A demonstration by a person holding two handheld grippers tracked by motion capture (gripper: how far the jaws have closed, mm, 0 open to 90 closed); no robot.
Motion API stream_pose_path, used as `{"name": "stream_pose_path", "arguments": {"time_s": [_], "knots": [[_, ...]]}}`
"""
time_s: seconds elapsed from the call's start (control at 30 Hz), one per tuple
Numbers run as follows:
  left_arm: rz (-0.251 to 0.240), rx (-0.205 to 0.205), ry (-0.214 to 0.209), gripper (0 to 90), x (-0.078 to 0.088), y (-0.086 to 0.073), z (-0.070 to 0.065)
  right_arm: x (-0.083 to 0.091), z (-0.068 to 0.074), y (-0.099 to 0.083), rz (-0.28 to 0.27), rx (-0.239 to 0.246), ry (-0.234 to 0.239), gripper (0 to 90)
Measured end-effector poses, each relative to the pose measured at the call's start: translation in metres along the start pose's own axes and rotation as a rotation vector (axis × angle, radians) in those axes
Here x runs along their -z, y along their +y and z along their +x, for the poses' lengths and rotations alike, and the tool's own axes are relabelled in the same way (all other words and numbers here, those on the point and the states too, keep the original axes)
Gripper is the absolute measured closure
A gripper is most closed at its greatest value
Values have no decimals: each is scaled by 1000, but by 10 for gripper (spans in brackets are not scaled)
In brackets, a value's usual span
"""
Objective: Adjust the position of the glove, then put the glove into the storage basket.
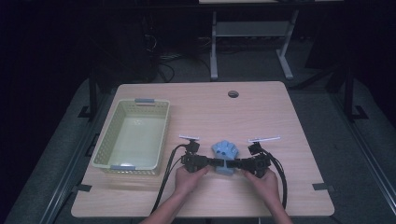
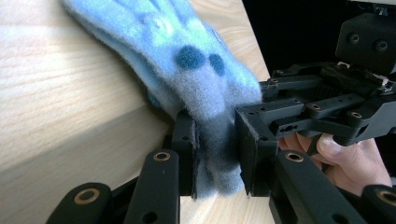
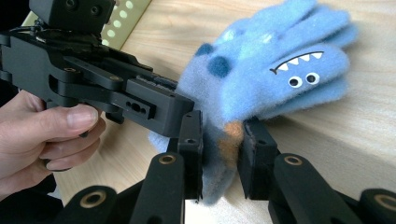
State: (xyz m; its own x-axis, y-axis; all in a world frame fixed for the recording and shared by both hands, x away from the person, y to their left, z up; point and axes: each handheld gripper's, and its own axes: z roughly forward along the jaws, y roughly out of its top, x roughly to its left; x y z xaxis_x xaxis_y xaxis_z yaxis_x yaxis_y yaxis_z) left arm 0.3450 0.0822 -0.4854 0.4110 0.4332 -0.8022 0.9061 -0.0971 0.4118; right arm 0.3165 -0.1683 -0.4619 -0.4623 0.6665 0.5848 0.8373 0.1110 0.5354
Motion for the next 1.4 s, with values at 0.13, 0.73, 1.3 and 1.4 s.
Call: {"name": "stream_pose_path", "arguments": {"time_s": [0.13,0.73,1.3,1.4], "knots": [[4,-14,-4,704,0,1,-3,4,2,0,-11,-3,-3,728],[-16,-44,-1,703,11,3,-11,7,16,7,-4,47,-19,728],[-27,-73,3,704,27,6,-16,6,26,17,-4,64,0,728],[-32,-78,0,704,31,7,-18,6,30,21,5,61,6,728]]}}
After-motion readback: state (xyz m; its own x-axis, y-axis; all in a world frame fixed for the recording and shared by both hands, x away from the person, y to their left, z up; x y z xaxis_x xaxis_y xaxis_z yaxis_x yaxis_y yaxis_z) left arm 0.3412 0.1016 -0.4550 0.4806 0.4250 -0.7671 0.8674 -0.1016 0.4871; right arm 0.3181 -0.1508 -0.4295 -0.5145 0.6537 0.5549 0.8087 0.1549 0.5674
